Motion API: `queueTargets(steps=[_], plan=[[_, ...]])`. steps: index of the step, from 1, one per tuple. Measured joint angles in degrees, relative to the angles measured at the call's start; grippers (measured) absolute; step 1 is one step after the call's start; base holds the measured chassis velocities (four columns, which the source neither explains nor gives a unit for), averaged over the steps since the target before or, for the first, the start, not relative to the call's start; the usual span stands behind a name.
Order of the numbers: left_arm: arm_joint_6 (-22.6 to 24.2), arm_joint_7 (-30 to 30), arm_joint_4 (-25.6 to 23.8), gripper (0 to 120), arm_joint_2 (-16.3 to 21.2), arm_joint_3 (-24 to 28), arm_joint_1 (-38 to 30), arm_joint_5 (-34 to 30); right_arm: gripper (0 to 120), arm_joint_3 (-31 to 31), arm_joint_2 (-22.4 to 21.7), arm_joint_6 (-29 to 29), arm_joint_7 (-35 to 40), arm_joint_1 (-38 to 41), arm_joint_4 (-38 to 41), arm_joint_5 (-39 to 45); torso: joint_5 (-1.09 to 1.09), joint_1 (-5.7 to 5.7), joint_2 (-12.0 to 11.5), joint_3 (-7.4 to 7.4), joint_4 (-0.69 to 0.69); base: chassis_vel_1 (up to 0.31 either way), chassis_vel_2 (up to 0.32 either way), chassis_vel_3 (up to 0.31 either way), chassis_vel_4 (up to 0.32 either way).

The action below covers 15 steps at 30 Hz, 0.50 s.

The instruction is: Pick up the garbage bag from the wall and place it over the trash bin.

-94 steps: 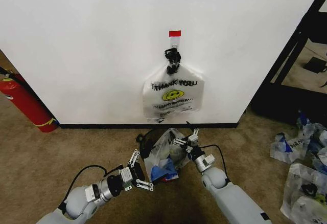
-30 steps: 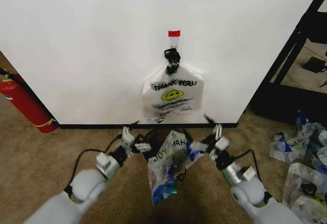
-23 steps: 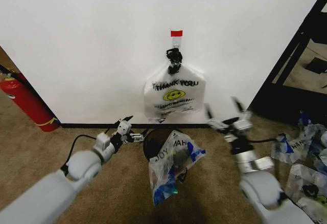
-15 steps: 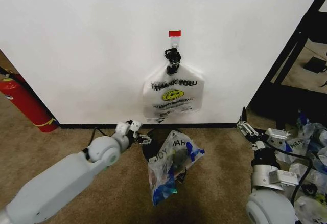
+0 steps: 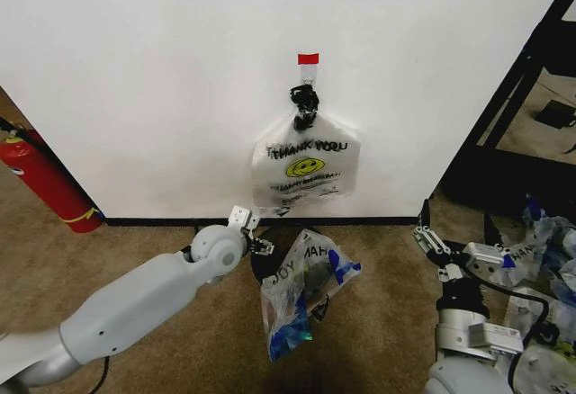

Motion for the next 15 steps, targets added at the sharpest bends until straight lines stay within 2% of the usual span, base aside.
queueTargets(steps=[4,5,9,10,13,15], plan=[[-0.2,-3.5,0.35,70,-1.35,0.31,-0.11,-2.83,100,-0.72,0.08,0.49,0.42,-0.24,-0.6,-0.59,0.0,0.0,0.0,0.0,0.0,0.0,0.0,0.0,0.0],[-0.2,-3.5,0.35,70,-1.35,0.31,-0.11,-2.83,100,-0.72,0.08,0.49,0.42,-0.24,-0.6,-0.59,0.0,0.0,0.0,0.0,0.0,0.0,0.0,0.0,0.0],[-0.33,-6.58,0.4,56,-2.25,0.2,0.39,-4.59,100,-1.84,0.05,0.9,0.86,-0.63,-0.81,-0.95,0.0,0.0,0.0,0.0,-0.01,0.0,0.0,0.0,0.0],[-0.35,-7.45,0.17,50,-2.34,-0.11,0.7,-5.3,100,-2.3,0.03,1.03,0.95,-0.77,-0.81,-1.03,0.0,0.0,0.0,0.0,0.0,0.0,0.0,0.0,0.0],[-0.39,-8.16,-0.31,43,-2.31,-0.77,1.3,-6.07,100,-2.86,0.02,1.2,1.05,-0.81,-0.87,-1.16,0.0,0.0,0.0,0.0,0.0,0.0,0.0,0.0,0.0],[-0.41,-9.1,-0.87,33,-2.29,-1.86,2.26,-7.27,100,-3.46,-0.01,1.4,1.13,-0.8,-0.97,-1.24,-0.01,0.0,0.0,0.0,0.0,0.0,0.0,0.0,0.0]])
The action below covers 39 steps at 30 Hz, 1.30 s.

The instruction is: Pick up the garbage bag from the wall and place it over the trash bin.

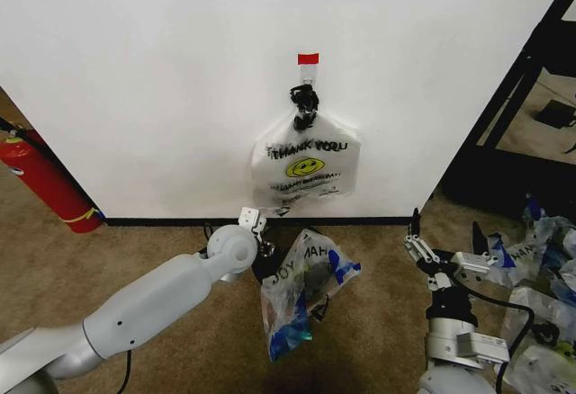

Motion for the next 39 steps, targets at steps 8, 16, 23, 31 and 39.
queueTargets(steps=[8,16,23,31,39], plan=[[-0.07,-3.93,-3.77,5,0.71,-7.02,5.12,-3.44,100,-2.2,-0.34,0.19,0.17,1.51,-1.19,0.07,-0.02,0.0,0.0,0.0,-0.01,0.0,0.0,0.0,0.0],[-2.73,-8.62,-9.34,4,1.45,-18.86,12.85,-7.28,100,-4.28,-0.55,0.14,0.05,4.74,-4.11,0.16,0.0,0.0,0.0,0.0,0.02,0.0,0.0,0.0,0.0],[-8.97,-15.4,-14.07,4,-2.82,-30.11,21.81,-14.25,100,-5.18,-1.23,-0.18,-0.49,7.04,-6.73,1.72,0.01,0.0,0.0,-0.01,0.01,0.0,0.0,0.0,0.0],[-16.24,-20.19,-18.49,4,-12.26,-38.56,31.24,-13.23,100,-5.46,-1.8,-0.55,-1.25,7.5,-7.8,2.32,0.01,0.0,0.0,-0.01,-0.01,0.0,0.0,0.0,0.0],[-19.56,-18.93,-20.21,4,-15.57,-40.71,39.79,-3.32,100,-5.73,-2.69,-1.16,-2.08,7.63,-8.76,4.84,0.01,-0.01,0.0,-0.01,0.02,0.0,0.0,0.0,0.0]])
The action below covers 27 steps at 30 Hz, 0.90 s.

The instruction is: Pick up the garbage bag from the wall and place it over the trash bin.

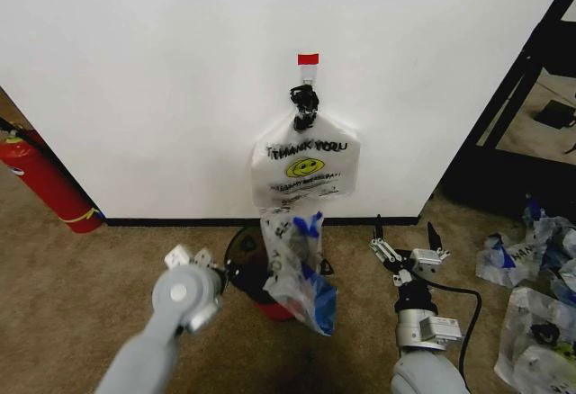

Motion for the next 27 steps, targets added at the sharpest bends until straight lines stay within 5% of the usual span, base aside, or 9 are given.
queueTargets(steps=[11,19,27], plan=[[-3.32,1.37,-1.31,4,-4.79,-2.38,4.29,5.35,100,-0.58,-1.49,-1.6,-2.45,1.61,-1.79,5.19,-0.01,0.0,0.01,0.0,-0.02,0.0,0.0,0.0,0.0],[-1.81,2.98,-2.69,5,-4.47,-1.59,5.1,7.23,100,-1.05,-1.46,-1.91,-3.65,1.76,-2.97,7.8,-0.01,0.0,0.01,0.0,-0.03,0.0,0.0,0.0,0.0],[0.76,4.36,-5.71,36,-2.48,0.13,4.65,8.15,100,-2.05,-5.56,-7.93,-13.85,3.27,-4.38,31.14,-0.01,0.0,0.01,0.0,0.0,0.0,0.0,0.0,0.0]])
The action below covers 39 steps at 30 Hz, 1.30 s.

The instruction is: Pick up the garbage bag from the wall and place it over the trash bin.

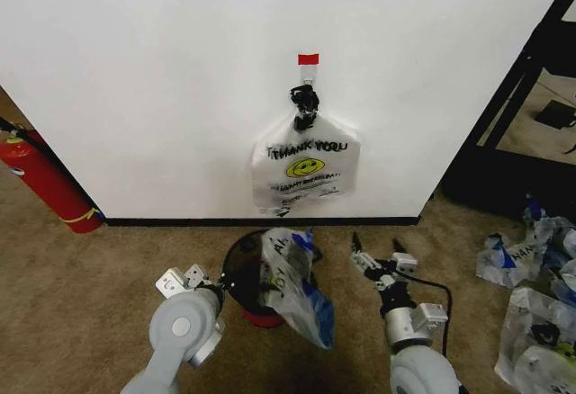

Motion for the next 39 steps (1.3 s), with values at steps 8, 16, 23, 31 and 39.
queueTargets(steps=[8,16,23,31,39], plan=[[0.72,1.65,1.55,63,2.51,1.54,-2.95,1.33,100,-0.97,-1.09,-10.8,-1.42,4.04,-3.56,6.53,0.01,0.01,-0.01,0.0,-0.04,0.0,0.0,0.0,0.0],[0.02,5.38,-2.73,90,4.58,0.01,0.79,7.13,100,-2.73,-1.13,-25.0,-7.21,13.41,-6.62,16.07,0.0,0.01,-0.01,0.01,0.01,0.0,0.0,0.0,0.0],[0.13,6.15,-3.79,100,3.65,0.49,1.27,9.08,100,-2.21,-1.53,-35.21,-10.73,18.05,-7.2,20.3,-0.01,0.01,-0.01,0.01,-0.03,0.0,0.0,0.0,0.0],[0.17,6.41,-3.45,100,3.34,0.55,1.35,9.79,100,-2.89,0.51,-43.92,-8.89,23.4,-11.63,22.09,0.0,0.01,-0.01,0.01,-0.02,0.0,0.0,0.0,0.0],[0.17,6.46,-3.5,100,3.44,0.47,1.52,10.04,100,-3.93,3.38,-45.58,-8.58,26.02,-15.88,21.81,0.0,0.01,-0.01,0.01,-0.01,0.0,0.0,0.0,0.0]])
